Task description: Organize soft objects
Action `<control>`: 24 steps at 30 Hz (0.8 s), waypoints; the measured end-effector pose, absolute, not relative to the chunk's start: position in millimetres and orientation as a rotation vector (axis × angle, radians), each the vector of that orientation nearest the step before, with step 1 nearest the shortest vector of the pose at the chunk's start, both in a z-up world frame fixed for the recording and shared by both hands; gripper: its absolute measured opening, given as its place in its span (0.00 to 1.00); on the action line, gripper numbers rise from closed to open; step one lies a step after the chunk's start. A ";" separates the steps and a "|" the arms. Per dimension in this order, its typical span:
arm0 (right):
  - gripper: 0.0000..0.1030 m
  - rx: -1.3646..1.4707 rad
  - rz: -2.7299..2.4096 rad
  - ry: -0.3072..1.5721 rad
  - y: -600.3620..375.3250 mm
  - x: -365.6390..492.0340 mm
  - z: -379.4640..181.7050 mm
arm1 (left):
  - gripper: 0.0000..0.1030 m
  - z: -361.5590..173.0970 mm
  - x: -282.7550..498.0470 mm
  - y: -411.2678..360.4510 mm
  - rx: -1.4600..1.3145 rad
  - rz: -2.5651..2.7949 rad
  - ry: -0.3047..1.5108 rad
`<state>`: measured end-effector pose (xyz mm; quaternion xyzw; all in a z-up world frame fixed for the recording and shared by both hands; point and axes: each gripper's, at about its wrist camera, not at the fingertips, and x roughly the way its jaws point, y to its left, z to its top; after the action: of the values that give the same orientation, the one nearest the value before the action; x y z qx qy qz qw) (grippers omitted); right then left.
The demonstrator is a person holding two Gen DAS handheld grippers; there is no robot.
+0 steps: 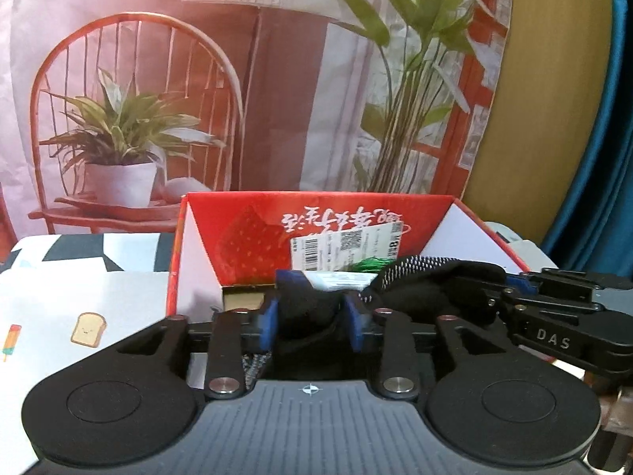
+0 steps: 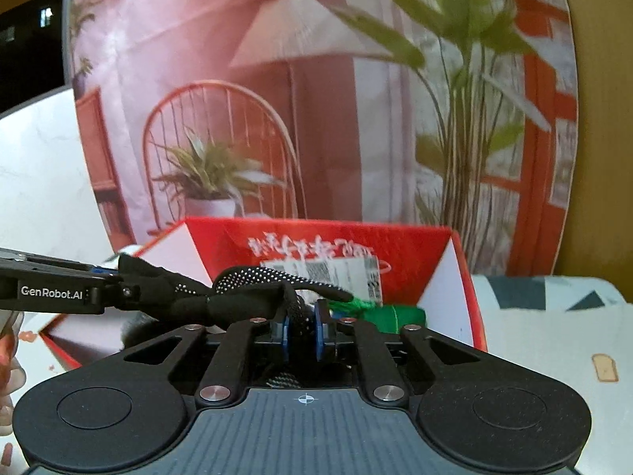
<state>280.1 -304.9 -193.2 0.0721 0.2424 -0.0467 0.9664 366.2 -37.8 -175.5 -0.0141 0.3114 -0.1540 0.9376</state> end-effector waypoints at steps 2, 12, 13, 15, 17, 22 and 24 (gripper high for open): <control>0.21 0.151 -0.107 0.497 -306.4 279.8 -195.7 | 0.59 -174.1 365.5 -35.6 -0.030 -0.315 0.625; 0.81 0.136 -0.148 0.463 -305.3 256.9 -170.8 | 1.00 -145.4 334.5 -26.2 0.025 -0.254 0.523; 0.86 0.134 -0.153 0.457 -305.3 253.9 -166.2 | 1.00 -141.2 329.4 -25.7 0.037 -0.229 0.516; 1.00 0.124 -0.169 0.434 -302.1 244.7 -156.1 | 1.00 -133.5 320.4 -24.7 0.054 -0.196 0.504; 1.00 0.121 -0.172 0.425 -299.3 237.5 -145.4 | 1.00 -124.2 309.4 -23.5 0.067 -0.172 0.499; 1.00 0.147 -0.214 0.406 -292.5 217.5 -117.5 | 1.00 -98.5 275.7 -23.2 0.096 -0.129 0.464; 1.00 0.150 -0.241 0.399 -287.9 207.7 -106.0 | 1.00 -87.3 261.6 -21.9 0.094 -0.116 0.443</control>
<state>207.7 -287.9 -106.0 0.0742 0.1974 -0.1192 0.9702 261.6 -21.9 -87.3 0.0464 0.2193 -0.0575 0.9729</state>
